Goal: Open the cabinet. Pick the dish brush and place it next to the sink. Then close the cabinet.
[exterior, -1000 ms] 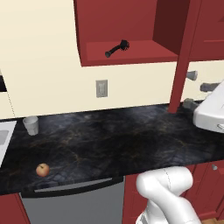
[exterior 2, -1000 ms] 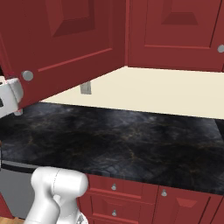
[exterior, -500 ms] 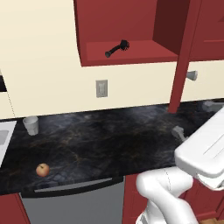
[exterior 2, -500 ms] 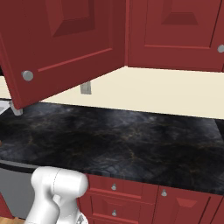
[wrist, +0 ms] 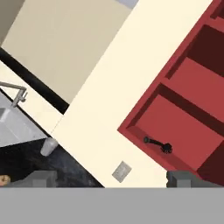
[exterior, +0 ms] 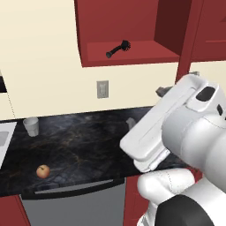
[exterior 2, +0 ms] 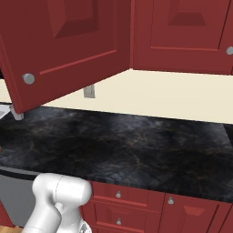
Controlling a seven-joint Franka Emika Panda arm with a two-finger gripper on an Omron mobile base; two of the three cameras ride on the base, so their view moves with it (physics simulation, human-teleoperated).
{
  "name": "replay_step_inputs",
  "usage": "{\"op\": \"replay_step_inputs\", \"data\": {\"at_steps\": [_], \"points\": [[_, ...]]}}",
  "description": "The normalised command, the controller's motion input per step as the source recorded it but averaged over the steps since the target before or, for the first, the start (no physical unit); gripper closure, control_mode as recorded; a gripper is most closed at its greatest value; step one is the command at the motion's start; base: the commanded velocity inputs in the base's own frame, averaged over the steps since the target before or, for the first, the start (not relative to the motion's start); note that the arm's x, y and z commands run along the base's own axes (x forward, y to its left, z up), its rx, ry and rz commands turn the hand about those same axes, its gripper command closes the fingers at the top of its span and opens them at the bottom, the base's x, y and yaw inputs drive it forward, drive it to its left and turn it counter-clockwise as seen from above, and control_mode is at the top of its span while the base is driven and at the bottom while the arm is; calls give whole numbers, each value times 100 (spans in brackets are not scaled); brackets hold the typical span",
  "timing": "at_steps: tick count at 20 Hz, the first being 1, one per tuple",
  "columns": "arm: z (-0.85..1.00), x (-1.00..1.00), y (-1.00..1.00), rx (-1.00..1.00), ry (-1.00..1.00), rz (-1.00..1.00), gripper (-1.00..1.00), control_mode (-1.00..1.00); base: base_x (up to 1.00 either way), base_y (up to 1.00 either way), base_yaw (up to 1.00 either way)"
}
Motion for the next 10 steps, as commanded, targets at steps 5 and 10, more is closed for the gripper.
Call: {"op": "replay_step_inputs", "data": {"at_steps": [5,10], "points": [[0,58,0,-7,-35,-21,-100,-100,0,0,0],[-5,60,0,-5,-26,-22,-100,-100,0,0,0]]}}
